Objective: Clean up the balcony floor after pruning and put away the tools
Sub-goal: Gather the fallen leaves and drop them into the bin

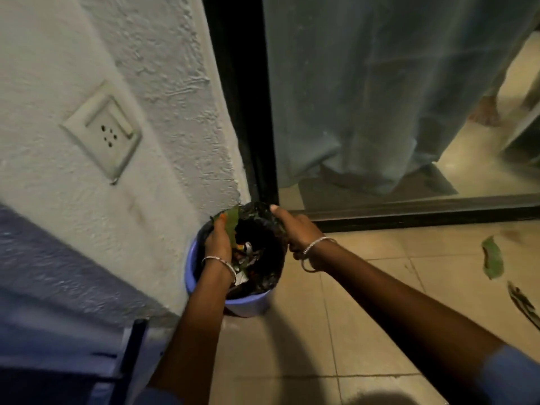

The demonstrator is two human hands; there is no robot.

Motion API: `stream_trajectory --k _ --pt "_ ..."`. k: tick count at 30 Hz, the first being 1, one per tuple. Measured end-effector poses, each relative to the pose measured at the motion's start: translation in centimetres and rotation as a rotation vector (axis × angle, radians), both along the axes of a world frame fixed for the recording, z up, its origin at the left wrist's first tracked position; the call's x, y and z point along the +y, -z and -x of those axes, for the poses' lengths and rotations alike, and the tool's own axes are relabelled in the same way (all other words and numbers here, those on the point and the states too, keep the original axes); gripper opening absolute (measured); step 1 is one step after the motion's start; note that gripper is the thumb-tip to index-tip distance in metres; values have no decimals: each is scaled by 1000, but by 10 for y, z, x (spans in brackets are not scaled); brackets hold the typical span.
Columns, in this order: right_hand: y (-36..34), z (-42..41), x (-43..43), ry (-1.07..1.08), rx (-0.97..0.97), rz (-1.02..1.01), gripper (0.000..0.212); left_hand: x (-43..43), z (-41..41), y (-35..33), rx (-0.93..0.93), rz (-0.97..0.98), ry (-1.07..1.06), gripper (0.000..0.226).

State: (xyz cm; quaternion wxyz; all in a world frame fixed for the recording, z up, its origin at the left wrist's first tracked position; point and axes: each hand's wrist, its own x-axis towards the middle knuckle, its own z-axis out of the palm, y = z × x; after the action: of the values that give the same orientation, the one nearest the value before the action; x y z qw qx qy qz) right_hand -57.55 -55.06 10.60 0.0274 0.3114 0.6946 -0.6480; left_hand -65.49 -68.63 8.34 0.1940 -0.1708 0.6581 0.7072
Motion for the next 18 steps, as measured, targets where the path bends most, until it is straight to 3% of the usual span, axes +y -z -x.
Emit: stream_trajectory --k 3,4,8,11,13,16,18 --pt "8 32 -15 -77 -40 134 118 -4 -7 -12 -124 -138 90 55" --pt "7 35 -17 -117 -49 158 120 -6 -8 -13 -128 -147 103 54" --pt "10 25 1 -126 -48 103 73 -17 -10 -2 -94 -128 109 61" --pt "11 -6 26 -195 -57 -70 62 -5 -19 5 -3 -91 1 51" --pt "9 -35 46 -248 -32 -201 57 15 -34 9 152 -8 -71 34" --pt "3 -83 82 -251 0 -338 50 64 -80 0 377 107 45 9" --pt "1 -120 109 -206 -25 -413 45 106 -115 -7 412 61 183 12"
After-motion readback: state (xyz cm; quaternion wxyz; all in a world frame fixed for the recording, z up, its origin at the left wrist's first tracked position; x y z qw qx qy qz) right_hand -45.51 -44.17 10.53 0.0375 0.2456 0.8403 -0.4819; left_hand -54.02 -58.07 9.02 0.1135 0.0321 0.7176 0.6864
